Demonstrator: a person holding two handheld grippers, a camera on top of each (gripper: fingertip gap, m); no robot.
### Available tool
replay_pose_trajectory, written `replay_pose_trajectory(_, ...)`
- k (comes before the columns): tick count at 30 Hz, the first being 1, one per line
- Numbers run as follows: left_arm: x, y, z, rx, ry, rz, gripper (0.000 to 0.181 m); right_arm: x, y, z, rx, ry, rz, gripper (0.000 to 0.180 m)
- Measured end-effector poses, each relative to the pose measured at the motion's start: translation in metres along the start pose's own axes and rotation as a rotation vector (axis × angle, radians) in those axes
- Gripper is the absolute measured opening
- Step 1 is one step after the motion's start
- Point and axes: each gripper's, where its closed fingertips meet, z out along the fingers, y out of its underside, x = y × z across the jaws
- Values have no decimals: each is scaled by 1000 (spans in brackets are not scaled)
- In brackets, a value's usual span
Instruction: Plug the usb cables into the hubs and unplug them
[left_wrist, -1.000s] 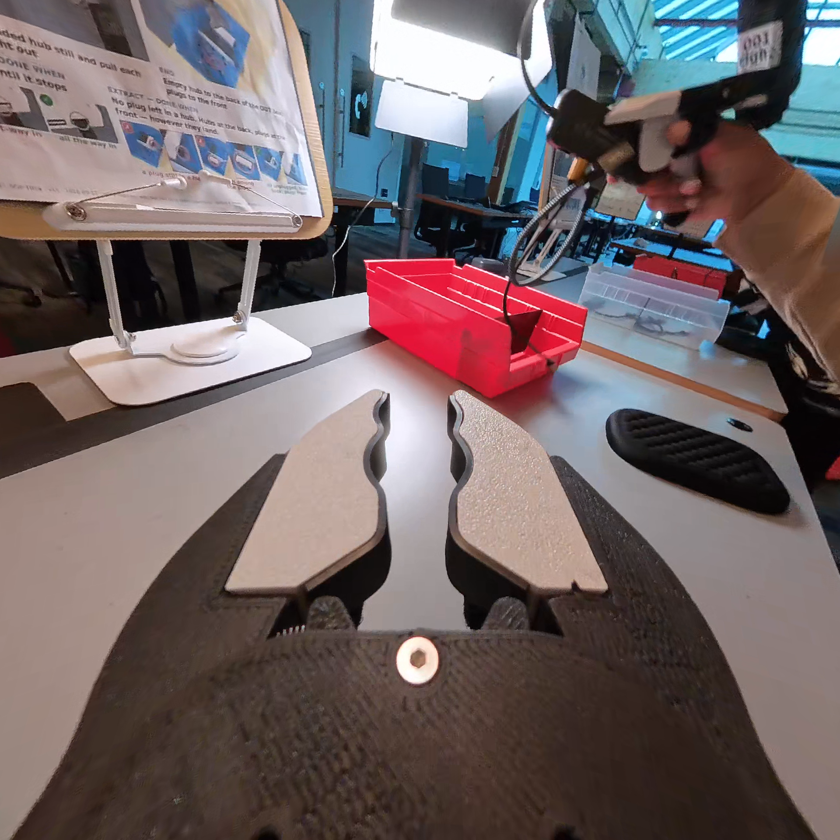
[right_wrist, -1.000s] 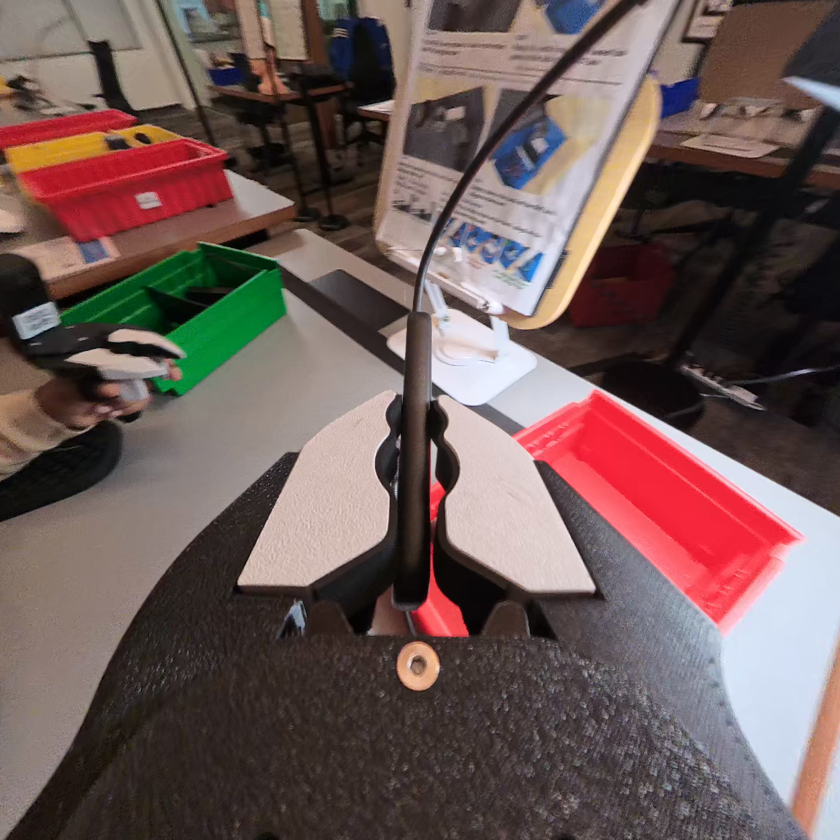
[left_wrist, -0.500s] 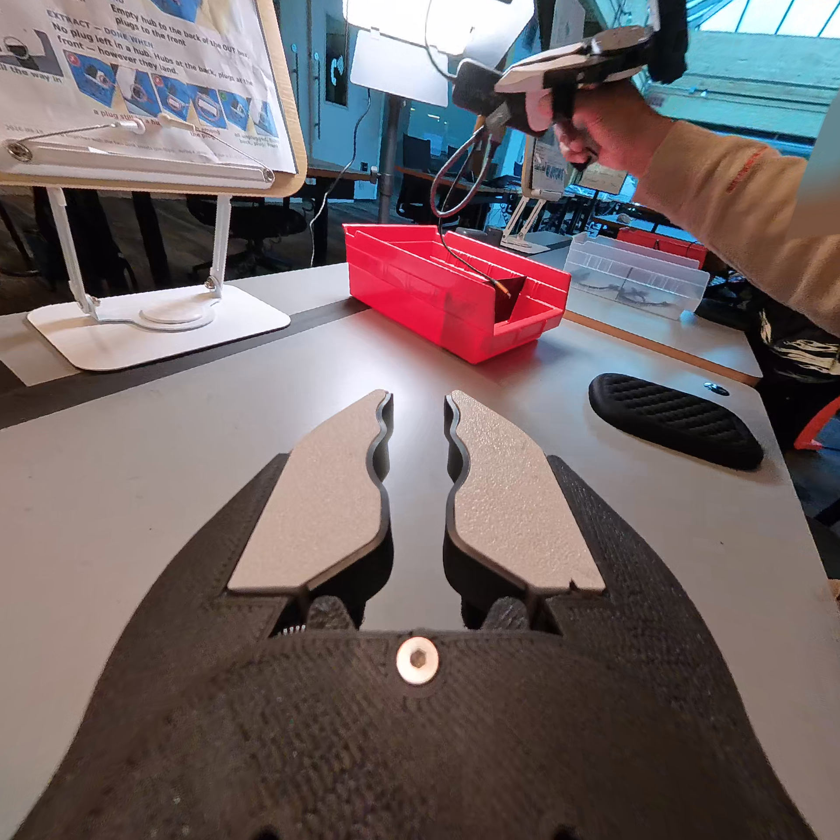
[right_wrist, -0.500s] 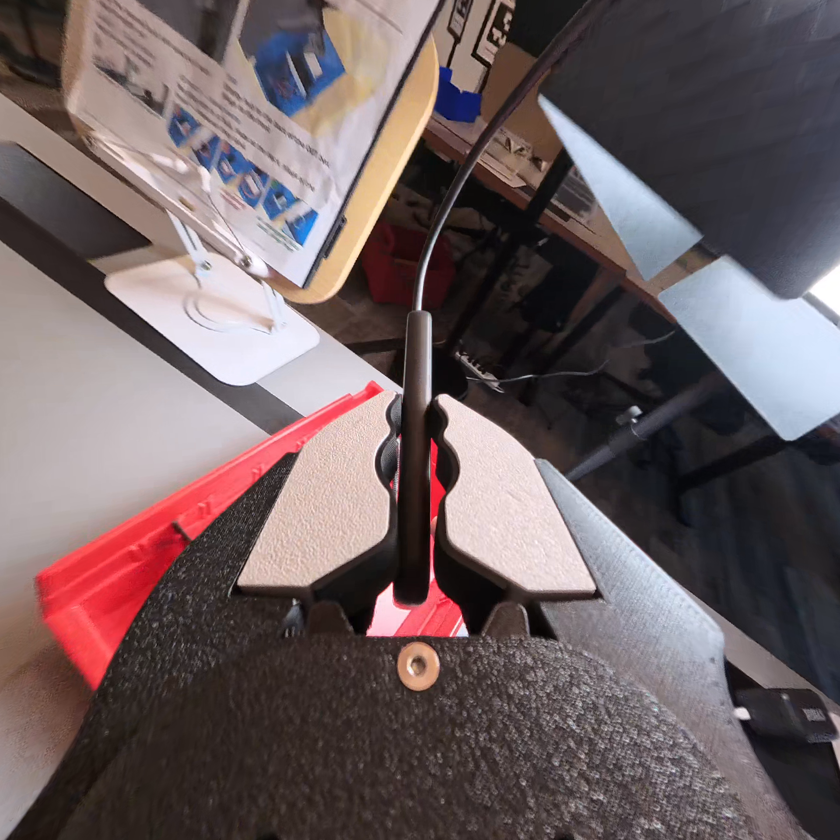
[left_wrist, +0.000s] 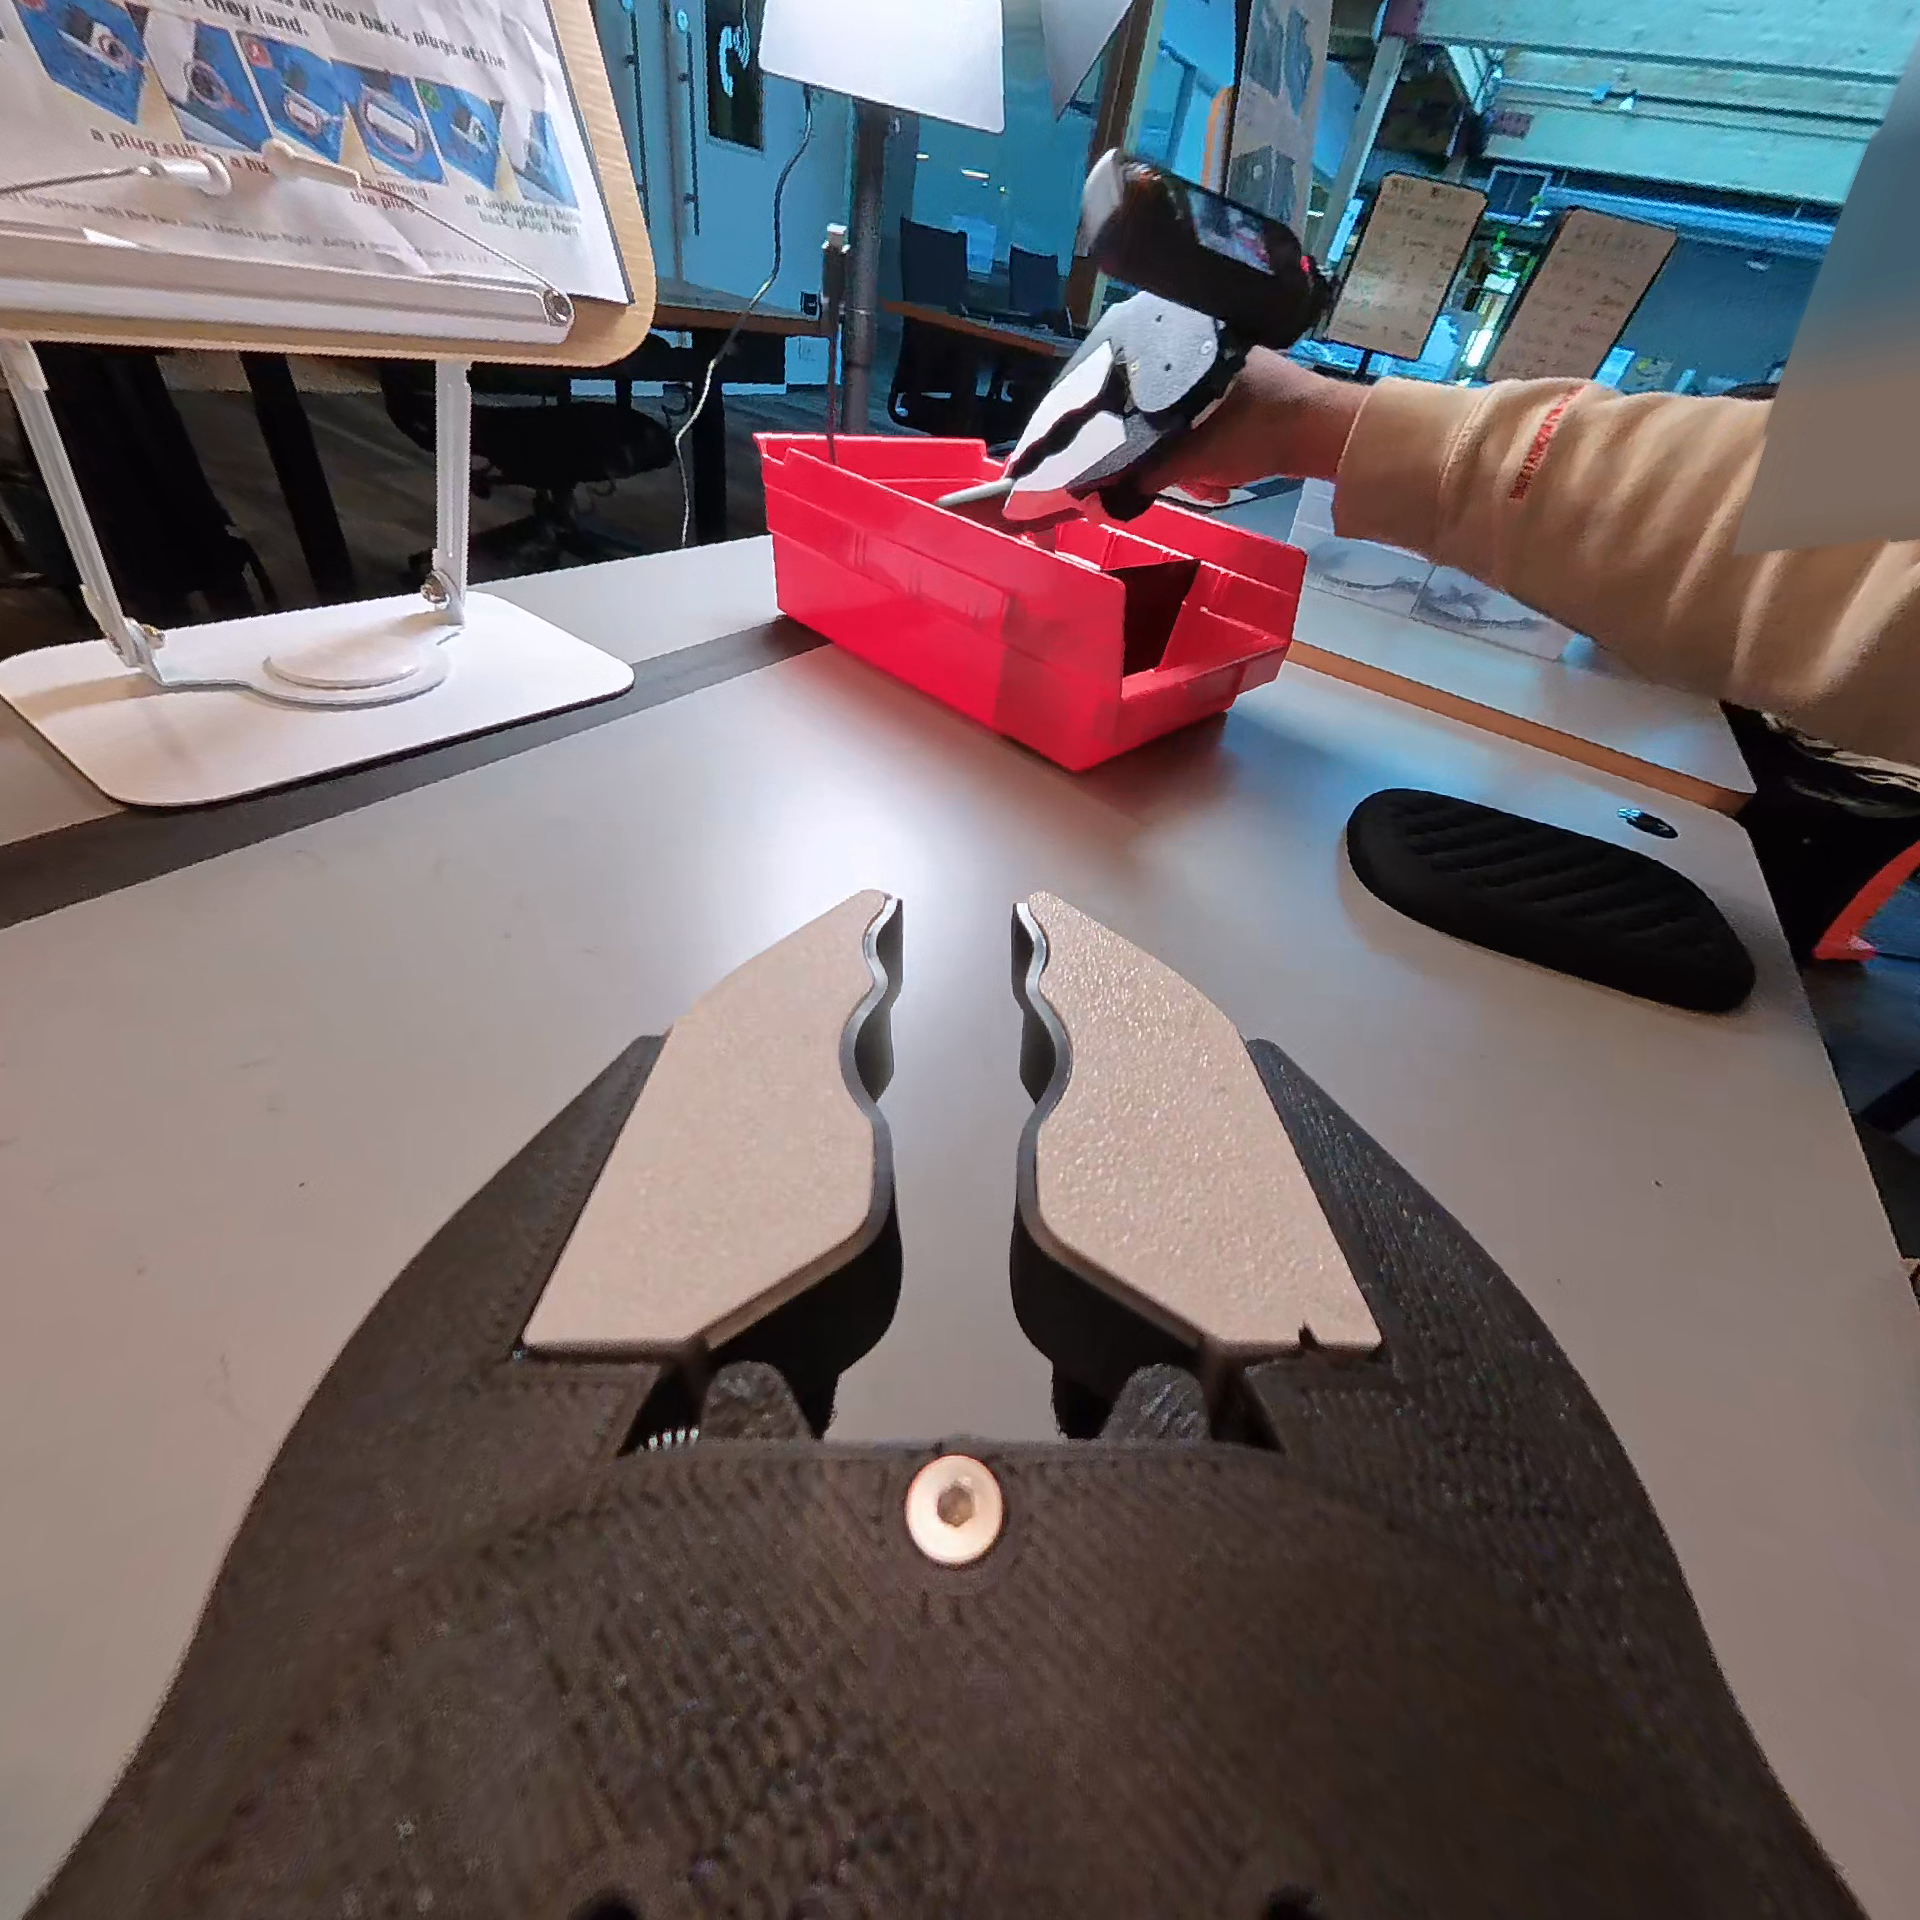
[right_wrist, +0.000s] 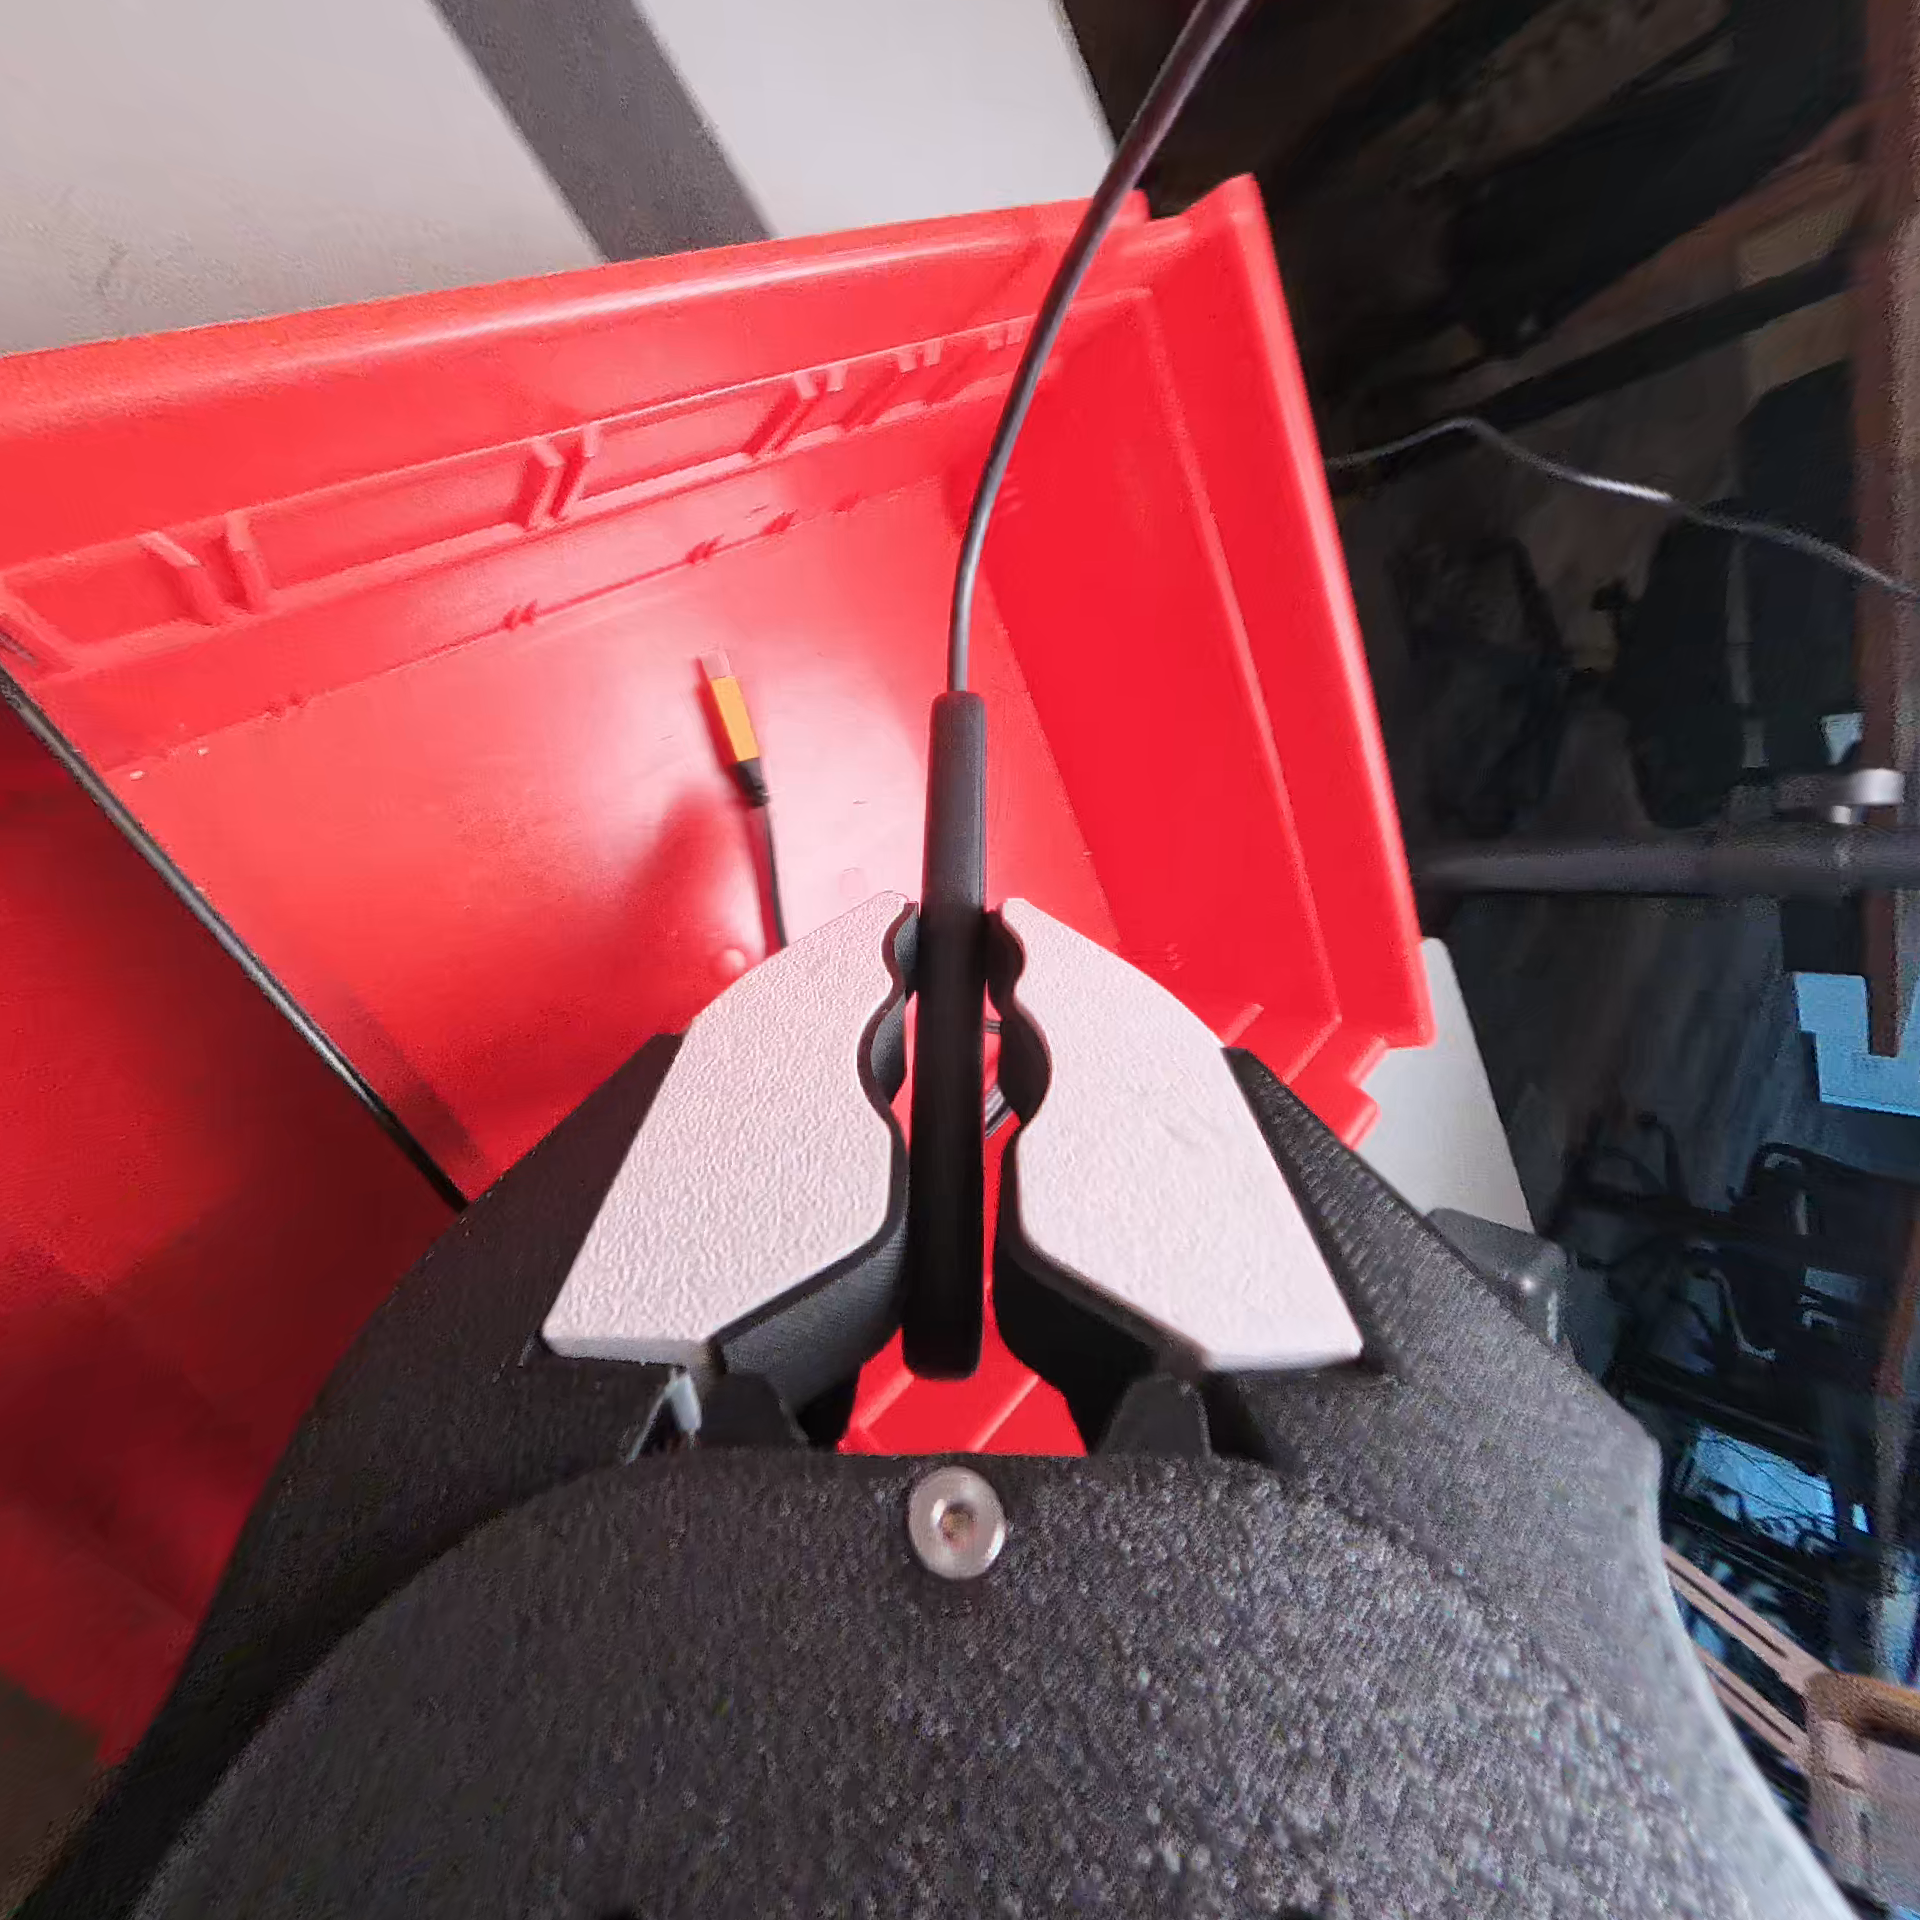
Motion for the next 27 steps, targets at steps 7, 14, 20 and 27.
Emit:
replay_pose_trajectory(7,-1,4,0,-10,-7,1,20,-32,-4,21,-153,-65,-97,18)
replay_pose_trajectory(14,-3,2,-2,-7,-17,7,20,-22,-38,-31,138,-200,234,43)
replay_pose_trajectory(20,-8,-1,-4,11,-49,9,23,-30,-53,-92,439,-187,368,46)
replay_pose_trajectory(27,-23,-12,-15,46,-149,56,27,-86,-43,-132,633,-137,405,45)
